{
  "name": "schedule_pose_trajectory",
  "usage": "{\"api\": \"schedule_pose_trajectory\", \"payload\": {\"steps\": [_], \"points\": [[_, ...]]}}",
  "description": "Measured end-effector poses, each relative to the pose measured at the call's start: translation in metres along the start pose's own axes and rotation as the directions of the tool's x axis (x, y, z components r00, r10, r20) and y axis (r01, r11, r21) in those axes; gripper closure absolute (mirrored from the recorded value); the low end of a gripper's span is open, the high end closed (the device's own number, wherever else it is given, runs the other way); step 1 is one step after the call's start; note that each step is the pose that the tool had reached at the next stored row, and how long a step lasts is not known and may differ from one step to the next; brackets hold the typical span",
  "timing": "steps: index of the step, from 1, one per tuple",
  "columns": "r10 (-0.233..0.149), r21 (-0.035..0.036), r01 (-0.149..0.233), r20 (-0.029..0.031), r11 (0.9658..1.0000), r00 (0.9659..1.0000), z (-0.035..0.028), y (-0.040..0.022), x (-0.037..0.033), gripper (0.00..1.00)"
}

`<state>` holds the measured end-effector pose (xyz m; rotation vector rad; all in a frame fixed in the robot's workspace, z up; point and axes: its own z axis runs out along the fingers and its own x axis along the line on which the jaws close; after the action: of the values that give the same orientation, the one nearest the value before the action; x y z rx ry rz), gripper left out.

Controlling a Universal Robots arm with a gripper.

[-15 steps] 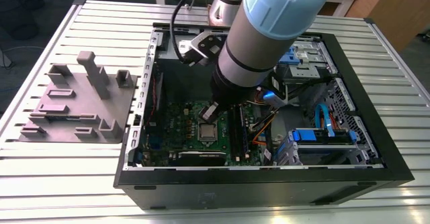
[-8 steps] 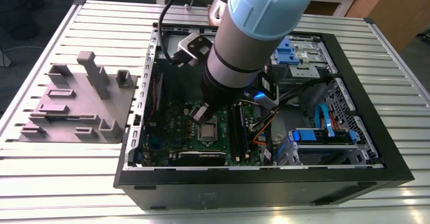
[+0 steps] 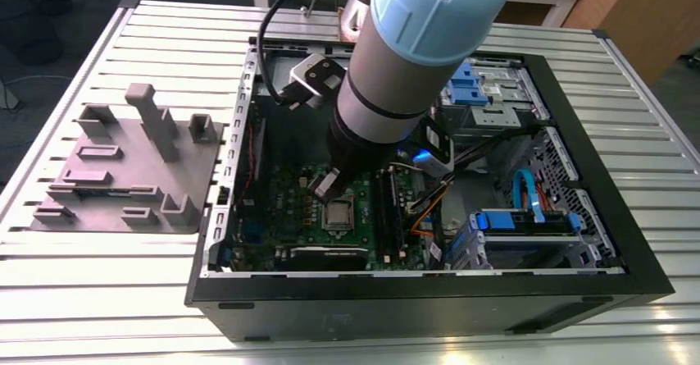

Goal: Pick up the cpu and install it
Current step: 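Install the first cpu locking lever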

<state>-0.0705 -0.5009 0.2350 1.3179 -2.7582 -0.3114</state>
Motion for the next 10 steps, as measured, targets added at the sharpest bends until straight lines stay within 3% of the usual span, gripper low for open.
{"api": "schedule_pose_trajectory", "payload": {"steps": [6,10], "points": [[0.000,-0.0001,0.000,0.0002,1.0000,1.0000,-0.0001,-0.0012,-0.0009,0.89],[0.000,0.0000,0.000,0.0000,1.0000,1.0000,-0.0016,-0.0100,-0.0082,0.89]]}}
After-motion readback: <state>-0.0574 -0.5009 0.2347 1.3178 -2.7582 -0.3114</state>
